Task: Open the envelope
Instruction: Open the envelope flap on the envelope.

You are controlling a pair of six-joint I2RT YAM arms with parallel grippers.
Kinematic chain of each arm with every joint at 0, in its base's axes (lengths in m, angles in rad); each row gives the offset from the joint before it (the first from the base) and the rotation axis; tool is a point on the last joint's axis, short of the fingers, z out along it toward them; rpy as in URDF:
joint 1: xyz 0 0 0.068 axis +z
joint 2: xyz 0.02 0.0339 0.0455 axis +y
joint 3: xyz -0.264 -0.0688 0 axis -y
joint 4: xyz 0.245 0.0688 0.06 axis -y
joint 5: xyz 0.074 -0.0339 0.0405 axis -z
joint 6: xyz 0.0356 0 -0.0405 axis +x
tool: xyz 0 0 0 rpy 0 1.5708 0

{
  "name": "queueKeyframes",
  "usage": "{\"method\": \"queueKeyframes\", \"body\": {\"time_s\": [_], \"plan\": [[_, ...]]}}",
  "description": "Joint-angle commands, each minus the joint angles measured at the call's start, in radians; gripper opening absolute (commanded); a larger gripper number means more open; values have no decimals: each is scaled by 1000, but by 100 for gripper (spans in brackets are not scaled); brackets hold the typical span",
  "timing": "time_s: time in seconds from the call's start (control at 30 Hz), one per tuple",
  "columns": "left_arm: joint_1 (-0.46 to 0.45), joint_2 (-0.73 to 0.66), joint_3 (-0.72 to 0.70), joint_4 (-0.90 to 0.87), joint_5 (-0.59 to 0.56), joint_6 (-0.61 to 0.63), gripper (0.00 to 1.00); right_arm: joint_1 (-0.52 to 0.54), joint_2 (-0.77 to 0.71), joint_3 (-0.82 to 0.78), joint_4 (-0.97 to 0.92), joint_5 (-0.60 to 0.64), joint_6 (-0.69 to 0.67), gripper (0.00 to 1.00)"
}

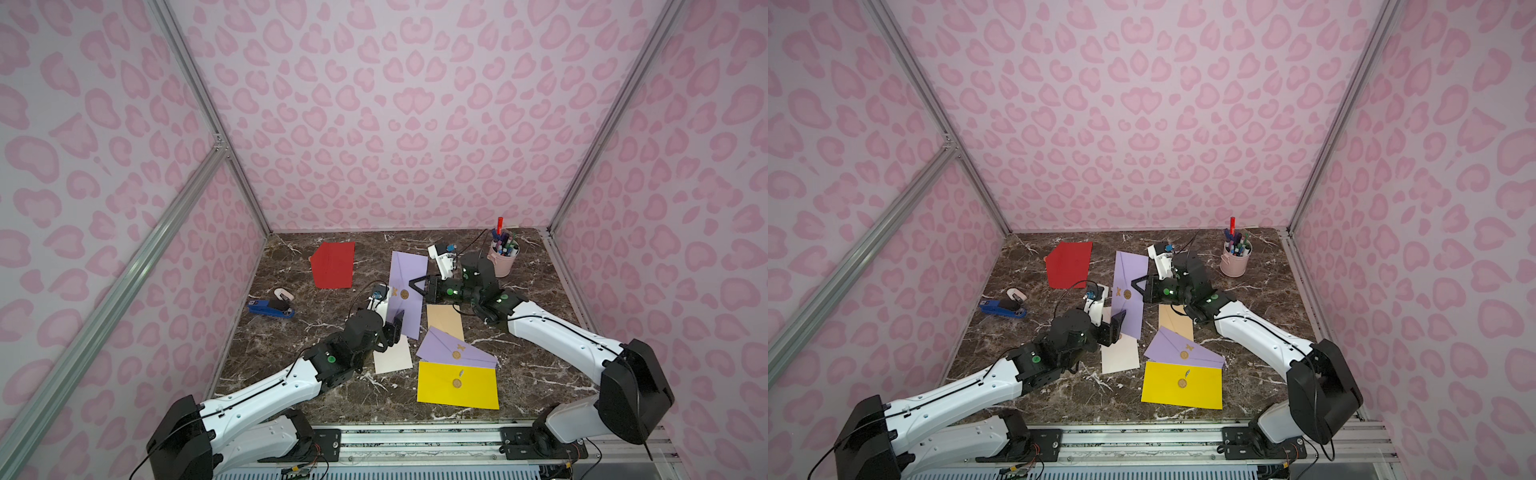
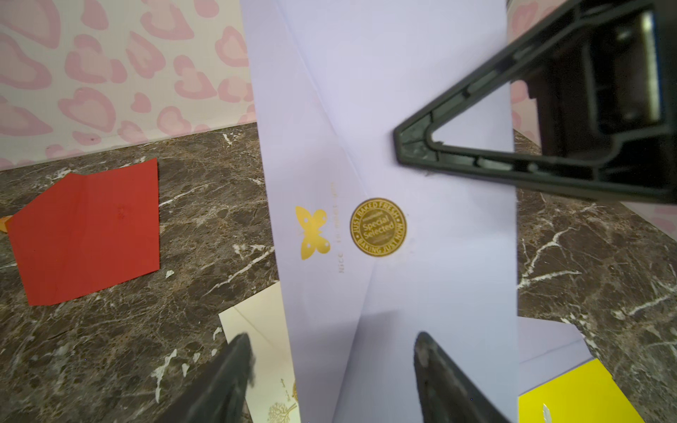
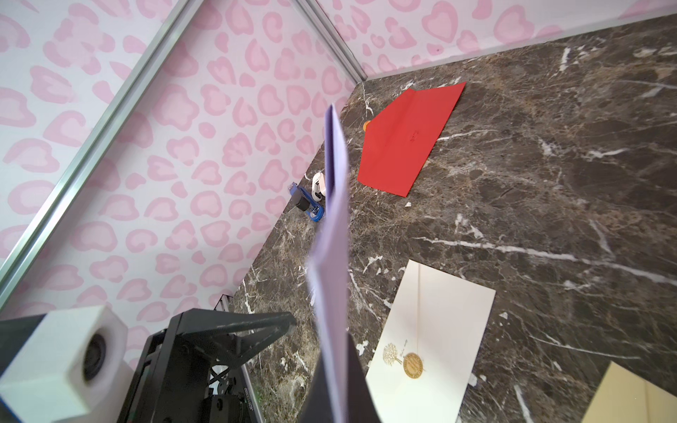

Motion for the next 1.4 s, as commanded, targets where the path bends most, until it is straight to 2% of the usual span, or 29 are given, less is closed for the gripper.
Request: {"method": "queueKeyframes", "body": {"time_s": [0.0,0.5,1.37], "plan": [[-4,-2,-2,10,-31,8,72,5,-9,13,-17,35,-7,0],[-23,39,-1,4,-67,-11,71,25,2,37,-37,51,-6,0],[-24,22,-11,-16,-124,-26,73,51,-1,51,-54,54,-15,0]]}}
